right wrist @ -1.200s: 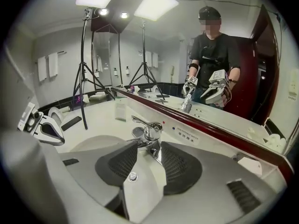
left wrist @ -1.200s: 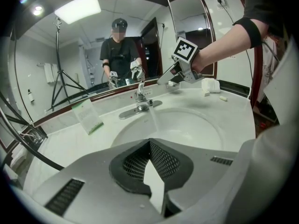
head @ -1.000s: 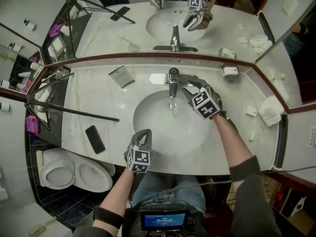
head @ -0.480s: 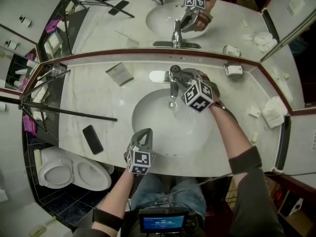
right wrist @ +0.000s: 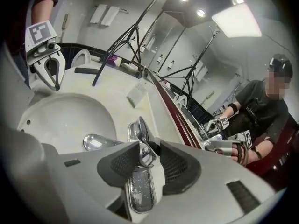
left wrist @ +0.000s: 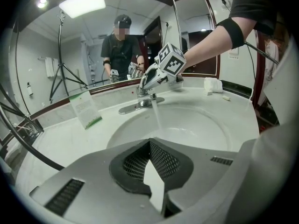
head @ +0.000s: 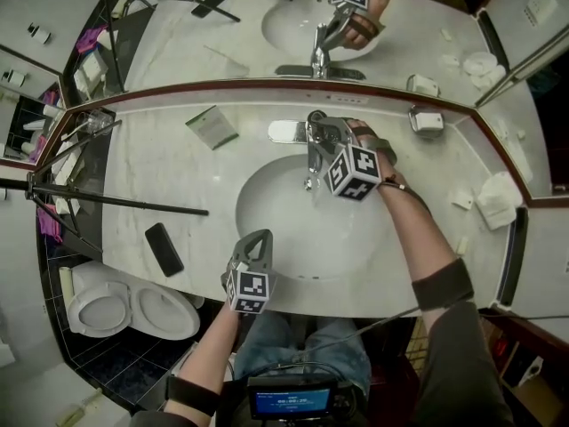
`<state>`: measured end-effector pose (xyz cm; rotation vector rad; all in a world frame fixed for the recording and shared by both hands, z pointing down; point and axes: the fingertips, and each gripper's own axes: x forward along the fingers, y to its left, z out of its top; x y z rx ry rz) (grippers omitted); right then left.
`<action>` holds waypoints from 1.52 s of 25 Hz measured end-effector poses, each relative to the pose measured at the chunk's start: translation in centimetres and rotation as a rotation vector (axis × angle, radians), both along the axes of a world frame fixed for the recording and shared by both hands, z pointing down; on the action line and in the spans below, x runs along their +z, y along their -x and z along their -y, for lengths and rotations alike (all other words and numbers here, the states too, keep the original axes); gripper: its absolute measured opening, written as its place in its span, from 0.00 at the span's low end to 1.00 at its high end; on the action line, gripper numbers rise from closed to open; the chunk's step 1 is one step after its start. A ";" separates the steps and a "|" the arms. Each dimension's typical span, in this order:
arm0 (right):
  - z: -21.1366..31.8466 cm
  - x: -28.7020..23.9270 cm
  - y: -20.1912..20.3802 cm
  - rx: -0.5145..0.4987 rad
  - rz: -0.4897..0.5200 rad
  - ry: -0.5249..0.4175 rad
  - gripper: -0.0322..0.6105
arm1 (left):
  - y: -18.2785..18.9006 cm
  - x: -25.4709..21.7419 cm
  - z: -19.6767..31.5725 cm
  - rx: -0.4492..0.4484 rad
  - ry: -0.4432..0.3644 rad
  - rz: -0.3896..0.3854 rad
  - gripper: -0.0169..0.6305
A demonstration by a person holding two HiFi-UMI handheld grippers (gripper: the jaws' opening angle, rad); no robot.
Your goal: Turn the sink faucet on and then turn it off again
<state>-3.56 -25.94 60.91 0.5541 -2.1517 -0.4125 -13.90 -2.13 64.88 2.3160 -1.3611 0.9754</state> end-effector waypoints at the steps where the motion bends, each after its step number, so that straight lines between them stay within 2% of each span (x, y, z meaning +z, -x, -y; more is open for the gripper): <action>1: -0.1 0.0 0.0 -0.013 -0.016 -0.011 0.28 | 0.0 0.1 0.0 0.000 0.003 0.000 0.03; 10: -0.4 0.0 -0.1 -0.058 -0.081 -0.052 0.25 | -0.2 0.2 0.6 -0.001 0.004 0.003 0.03; 23: -0.5 -0.1 -0.3 -0.071 -0.127 -0.087 0.25 | -0.1 0.0 1.0 -0.006 0.003 0.001 0.03; 38: -2.2 0.9 -0.2 -0.096 -0.126 -0.132 0.22 | -0.1 0.1 1.1 -0.009 -0.002 0.000 0.03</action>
